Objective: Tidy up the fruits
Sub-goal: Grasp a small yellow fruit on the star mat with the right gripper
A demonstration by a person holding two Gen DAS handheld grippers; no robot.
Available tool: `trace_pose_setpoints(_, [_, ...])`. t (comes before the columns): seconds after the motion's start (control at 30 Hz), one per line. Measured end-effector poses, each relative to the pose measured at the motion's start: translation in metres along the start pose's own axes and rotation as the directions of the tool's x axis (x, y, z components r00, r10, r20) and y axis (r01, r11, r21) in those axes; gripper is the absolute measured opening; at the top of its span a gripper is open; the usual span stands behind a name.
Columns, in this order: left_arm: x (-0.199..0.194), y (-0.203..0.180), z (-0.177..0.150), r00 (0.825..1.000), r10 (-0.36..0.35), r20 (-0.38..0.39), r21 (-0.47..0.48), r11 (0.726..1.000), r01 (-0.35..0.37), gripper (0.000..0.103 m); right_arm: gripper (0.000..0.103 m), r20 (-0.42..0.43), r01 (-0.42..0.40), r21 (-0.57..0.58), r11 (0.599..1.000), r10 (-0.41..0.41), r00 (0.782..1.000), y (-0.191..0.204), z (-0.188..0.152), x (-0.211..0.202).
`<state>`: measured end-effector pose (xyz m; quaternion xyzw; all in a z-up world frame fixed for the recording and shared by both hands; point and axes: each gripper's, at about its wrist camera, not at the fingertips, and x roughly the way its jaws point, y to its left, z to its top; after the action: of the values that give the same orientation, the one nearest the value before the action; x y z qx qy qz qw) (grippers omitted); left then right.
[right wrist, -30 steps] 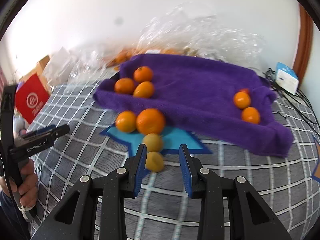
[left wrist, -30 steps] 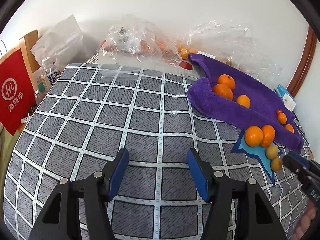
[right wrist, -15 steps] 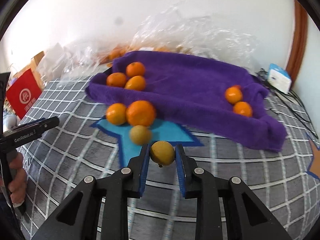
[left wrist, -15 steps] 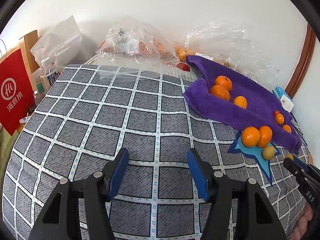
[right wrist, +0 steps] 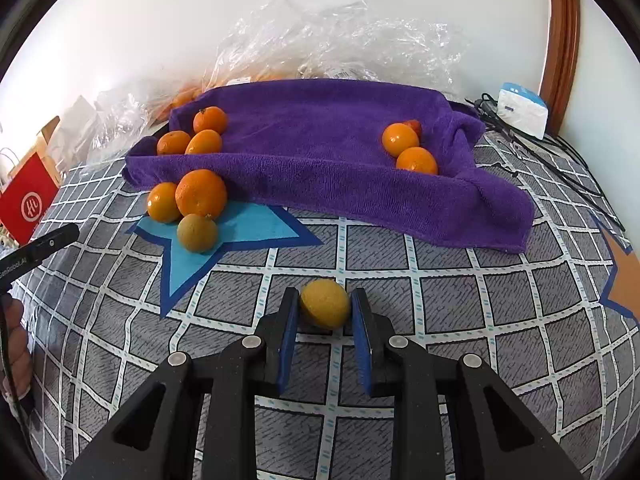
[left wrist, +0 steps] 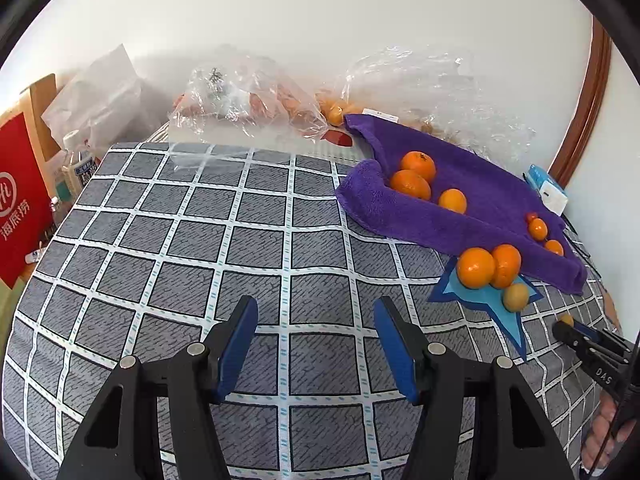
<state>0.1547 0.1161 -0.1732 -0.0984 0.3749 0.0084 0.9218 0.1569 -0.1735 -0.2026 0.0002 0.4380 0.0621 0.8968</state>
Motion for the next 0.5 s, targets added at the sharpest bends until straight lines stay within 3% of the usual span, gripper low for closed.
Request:
trace_pose_setpoints(0.23, [-0.005,-0.002,-0.002,1.0,0.013,0.007,-0.019,1.0,-0.013,0.057,0.026,0.051,0.039,-0.025,0.999,-0.038,0.998,-0.002,-0.002,-0.011])
trace_pose_setpoints(0.5, [-0.015,-0.047,0.007,1.0,-0.026,0.003,0.056,0.998,0.025,0.058,0.026,0.09,0.066,-0.018,0.998,-0.064,0.994,-0.028,0.011,-0.018])
